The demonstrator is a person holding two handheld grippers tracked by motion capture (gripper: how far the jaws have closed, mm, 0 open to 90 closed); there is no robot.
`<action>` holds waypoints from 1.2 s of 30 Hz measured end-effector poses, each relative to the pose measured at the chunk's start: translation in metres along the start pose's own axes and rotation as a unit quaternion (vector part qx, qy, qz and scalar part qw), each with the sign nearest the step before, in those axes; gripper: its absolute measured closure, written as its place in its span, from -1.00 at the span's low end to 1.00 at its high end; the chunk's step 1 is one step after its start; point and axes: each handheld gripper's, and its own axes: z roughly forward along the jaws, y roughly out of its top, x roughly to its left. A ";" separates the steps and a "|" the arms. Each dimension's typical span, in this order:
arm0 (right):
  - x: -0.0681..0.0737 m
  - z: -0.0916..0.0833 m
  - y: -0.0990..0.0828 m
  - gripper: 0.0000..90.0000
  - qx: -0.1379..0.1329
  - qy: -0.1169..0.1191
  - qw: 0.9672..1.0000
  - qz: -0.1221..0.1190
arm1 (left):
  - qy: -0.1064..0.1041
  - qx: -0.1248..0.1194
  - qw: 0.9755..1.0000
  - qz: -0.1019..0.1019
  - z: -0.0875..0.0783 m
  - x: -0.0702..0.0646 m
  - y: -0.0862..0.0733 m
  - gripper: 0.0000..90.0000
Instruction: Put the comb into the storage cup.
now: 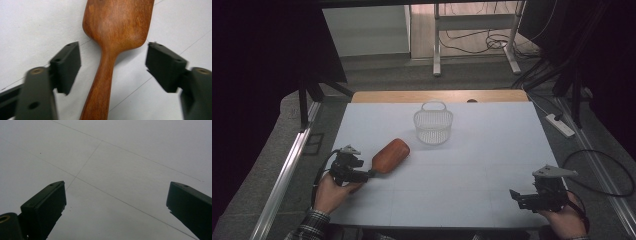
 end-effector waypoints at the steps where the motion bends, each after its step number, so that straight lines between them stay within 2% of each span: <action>1: 0.000 0.000 0.000 -0.94 0.000 0.000 1.000 0.000 | -0.002 -0.001 1.000 -0.003 0.000 0.001 0.000 -0.49; 4: 0.000 0.000 0.000 -0.94 0.001 0.000 1.000 0.000 | -0.010 -0.002 1.000 -0.011 0.001 0.004 0.000 -0.63; 5: 0.000 0.000 0.000 -0.95 0.001 0.000 1.000 0.000 | -0.020 -0.002 1.000 -0.017 0.001 0.006 0.000 -0.67; 7: 0.000 0.000 0.000 -0.95 0.001 0.000 1.000 0.000 | -0.025 -0.004 0.999 -0.031 0.001 0.010 0.000 -0.76; 12: 0.000 0.001 0.000 -0.95 0.002 0.000 1.000 0.000 | -0.037 -0.010 0.999 -0.035 0.000 0.015 -0.002 -0.93; 14: 0.000 0.001 0.000 -0.95 0.003 0.000 1.000 0.000 | -0.034 -0.021 0.999 -0.031 0.001 0.015 -0.004 -0.97; 16: 0.000 0.001 0.000 -0.95 0.003 0.000 1.000 0.000 | -0.032 -0.020 0.999 -0.018 0.003 0.015 -0.004 -0.98; 20: 0.000 0.001 0.000 -0.95 0.003 0.000 1.000 0.000 | -0.056 -0.025 0.998 -0.009 0.009 0.014 -0.005 -1.00; 22: 0.000 0.001 0.000 -0.95 0.003 0.000 1.000 0.000 | -0.056 -0.025 0.998 -0.008 0.010 0.013 -0.005 -1.00; 23: 0.000 0.001 0.000 -0.95 0.003 0.000 1.000 0.000 | -0.050 -0.016 0.999 -0.001 0.013 0.013 -0.005 -1.00; 25: 0.000 0.001 0.000 -0.95 0.003 0.000 1.000 0.000 | -0.046 -0.013 0.999 0.006 0.014 0.013 -0.006 -1.00; 28: 0.000 0.001 0.000 -0.95 0.004 0.000 1.000 0.000 | -0.049 -0.010 0.999 0.007 0.017 0.013 -0.006 -1.00; 30: 0.000 0.001 0.000 -0.95 0.004 0.000 1.000 0.000 | -0.048 0.003 0.999 0.010 0.020 0.011 -0.006 -1.00; 36: 0.000 0.001 0.000 -0.95 0.005 0.000 1.000 0.000 | -0.058 0.024 0.998 0.015 0.026 0.010 -0.005 -1.00</action>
